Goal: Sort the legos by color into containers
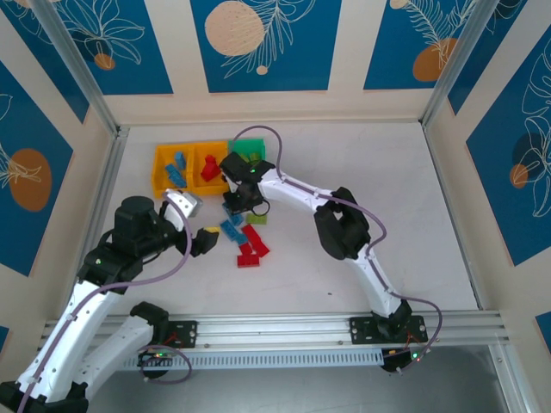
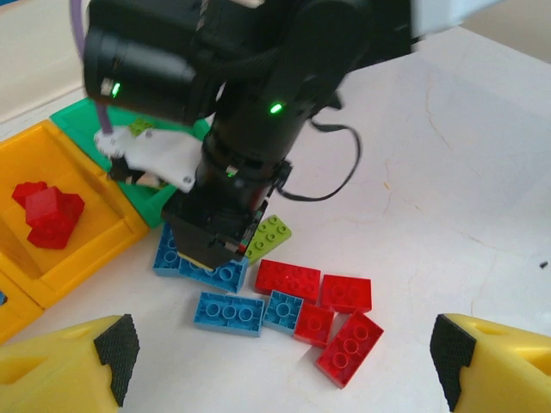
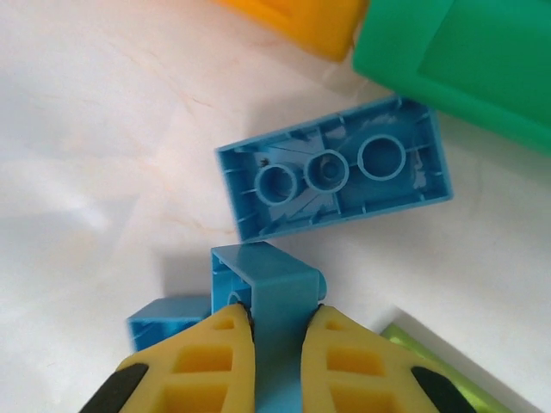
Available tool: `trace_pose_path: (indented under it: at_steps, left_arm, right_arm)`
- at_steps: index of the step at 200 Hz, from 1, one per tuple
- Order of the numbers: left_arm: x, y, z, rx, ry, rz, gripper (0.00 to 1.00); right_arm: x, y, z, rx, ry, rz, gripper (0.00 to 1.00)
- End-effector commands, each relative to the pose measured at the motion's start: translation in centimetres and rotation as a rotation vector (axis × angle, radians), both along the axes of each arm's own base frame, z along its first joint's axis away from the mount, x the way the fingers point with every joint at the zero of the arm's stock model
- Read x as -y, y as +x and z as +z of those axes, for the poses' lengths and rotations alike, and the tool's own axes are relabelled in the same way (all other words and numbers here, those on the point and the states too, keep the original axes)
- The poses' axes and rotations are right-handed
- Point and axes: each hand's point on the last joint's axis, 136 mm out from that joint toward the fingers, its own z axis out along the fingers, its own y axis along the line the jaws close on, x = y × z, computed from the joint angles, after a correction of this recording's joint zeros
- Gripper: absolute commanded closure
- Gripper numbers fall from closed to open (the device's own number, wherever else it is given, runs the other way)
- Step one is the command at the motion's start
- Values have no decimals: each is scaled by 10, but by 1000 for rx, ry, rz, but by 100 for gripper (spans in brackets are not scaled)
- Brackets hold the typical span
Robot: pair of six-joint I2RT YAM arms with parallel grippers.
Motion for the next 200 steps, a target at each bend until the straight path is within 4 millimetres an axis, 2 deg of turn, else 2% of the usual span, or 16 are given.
trace_pose_path:
  at_steps: [1, 16, 27, 48, 92, 103, 123, 146, 182, 190, 200]
  left_arm:
    - [-11, 14, 26, 24, -80, 141, 11]
    - [-30, 28, 28, -11, -116, 318, 11]
    - [-46, 36, 26, -51, -134, 454, 11]
    - [-68, 43, 21, -127, -172, 640, 12]
    - [-68, 50, 32, -187, -336, 721, 12]
    - [-68, 51, 34, -185, -337, 719, 12]
    - [-69, 52, 33, -179, -312, 718, 12]
    - [-69, 52, 29, -189, -287, 715, 11]
    - [-68, 52, 18, -216, -281, 714, 11]
    - [-67, 52, 17, -220, -278, 713, 10]
    - [-68, 52, 15, -225, -272, 717, 10]
  right_arm:
    - [-8, 7, 106, 147, 226, -34, 87]
    - [-20, 11, 128, 182, 353, -59, 86]
    - [-30, 19, 137, 210, 424, -86, 85]
    - [-52, 45, 137, 234, 502, -133, 85]
    - [-109, 92, 122, 258, 612, -125, 84]
    - [-123, 96, 130, 277, 663, -88, 84]
    - [-143, 106, 125, 308, 711, -50, 83]
    - [-153, 117, 122, 351, 766, -56, 81]
    - [-156, 133, 113, 405, 798, -111, 78]
    - [-156, 136, 109, 407, 796, -121, 75]
    - [-157, 138, 106, 402, 807, -134, 65]
